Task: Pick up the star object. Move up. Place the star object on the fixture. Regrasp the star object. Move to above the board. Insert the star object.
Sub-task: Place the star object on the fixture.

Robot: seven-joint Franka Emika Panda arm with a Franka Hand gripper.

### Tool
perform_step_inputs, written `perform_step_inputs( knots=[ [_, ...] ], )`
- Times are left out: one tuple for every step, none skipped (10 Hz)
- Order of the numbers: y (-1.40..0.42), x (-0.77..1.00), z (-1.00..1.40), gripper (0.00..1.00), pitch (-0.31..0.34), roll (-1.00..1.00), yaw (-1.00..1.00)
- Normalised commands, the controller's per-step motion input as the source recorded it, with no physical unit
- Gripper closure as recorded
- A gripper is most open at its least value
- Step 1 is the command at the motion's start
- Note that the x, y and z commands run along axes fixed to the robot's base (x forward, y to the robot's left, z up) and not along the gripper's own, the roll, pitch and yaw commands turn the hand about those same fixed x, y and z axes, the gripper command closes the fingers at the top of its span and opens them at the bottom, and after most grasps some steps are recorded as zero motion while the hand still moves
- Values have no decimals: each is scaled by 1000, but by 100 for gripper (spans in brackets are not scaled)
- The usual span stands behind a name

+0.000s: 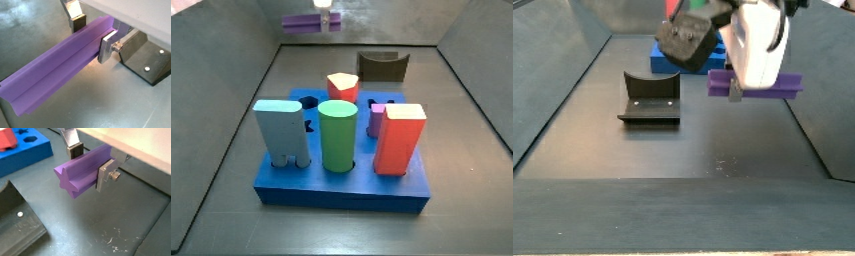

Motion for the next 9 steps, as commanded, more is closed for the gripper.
perform_step_inputs(
  knots=[
    [-3, -24, 1000, 100, 86, 93, 9],
    [-3, -25, 1000, 100, 90, 101, 11],
    [-5, -24, 1000, 100, 89, 101, 14],
    [-2, -19, 885, 100, 83, 86, 13],
    [0, -19, 813, 100, 84, 76, 10],
    [0, -11, 662, 100, 83, 60, 10],
    [4, -7, 544, 100, 90, 60, 10],
    [5, -2, 427, 100, 98, 63, 10],
    [3, 4, 312, 100, 105, 62, 11]
  ],
)
